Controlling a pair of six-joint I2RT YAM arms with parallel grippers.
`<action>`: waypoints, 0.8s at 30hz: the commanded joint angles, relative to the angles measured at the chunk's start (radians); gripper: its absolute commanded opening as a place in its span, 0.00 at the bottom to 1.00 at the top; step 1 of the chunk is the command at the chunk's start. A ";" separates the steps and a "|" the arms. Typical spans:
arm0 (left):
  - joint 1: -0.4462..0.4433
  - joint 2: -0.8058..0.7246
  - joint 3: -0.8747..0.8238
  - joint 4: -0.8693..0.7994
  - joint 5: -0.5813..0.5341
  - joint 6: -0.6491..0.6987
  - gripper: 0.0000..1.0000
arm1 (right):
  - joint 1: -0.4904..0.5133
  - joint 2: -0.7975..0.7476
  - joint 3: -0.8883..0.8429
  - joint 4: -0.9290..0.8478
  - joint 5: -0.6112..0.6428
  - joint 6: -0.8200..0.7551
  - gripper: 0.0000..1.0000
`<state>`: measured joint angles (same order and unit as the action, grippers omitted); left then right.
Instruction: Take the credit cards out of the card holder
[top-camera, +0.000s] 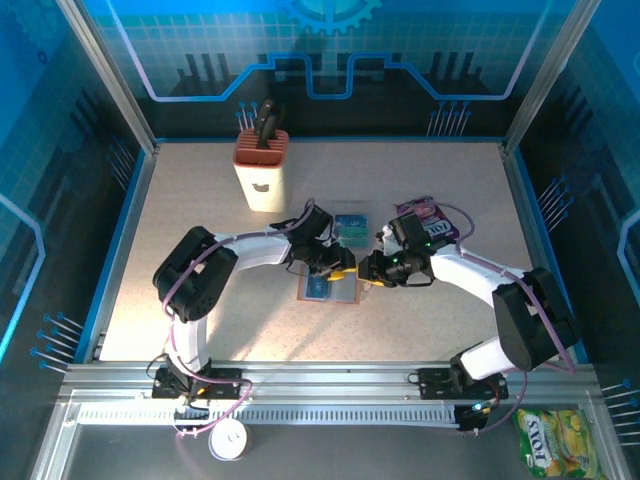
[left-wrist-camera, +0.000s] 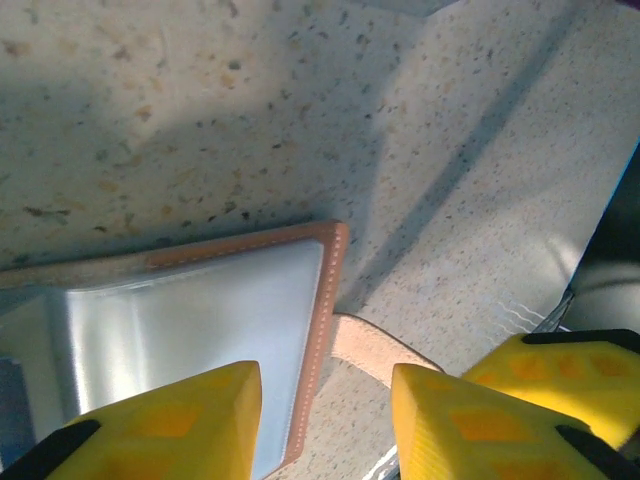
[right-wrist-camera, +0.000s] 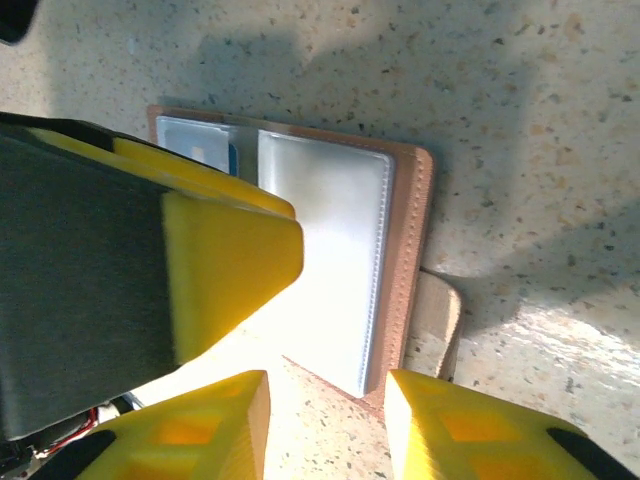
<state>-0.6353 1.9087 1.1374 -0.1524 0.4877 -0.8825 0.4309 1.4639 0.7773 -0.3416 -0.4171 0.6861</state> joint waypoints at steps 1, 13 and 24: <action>0.000 0.013 0.035 -0.033 0.019 0.015 0.43 | -0.007 0.005 -0.009 -0.042 0.035 -0.028 0.38; 0.037 -0.023 0.024 -0.040 0.025 0.035 0.44 | -0.012 -0.039 0.036 -0.115 0.083 -0.064 0.38; 0.082 -0.088 -0.016 -0.047 0.026 0.049 0.44 | -0.015 -0.012 0.027 -0.128 0.102 -0.078 0.39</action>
<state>-0.5632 1.8698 1.1412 -0.1673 0.4877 -0.8577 0.4305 1.4307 0.8005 -0.4629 -0.3141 0.6193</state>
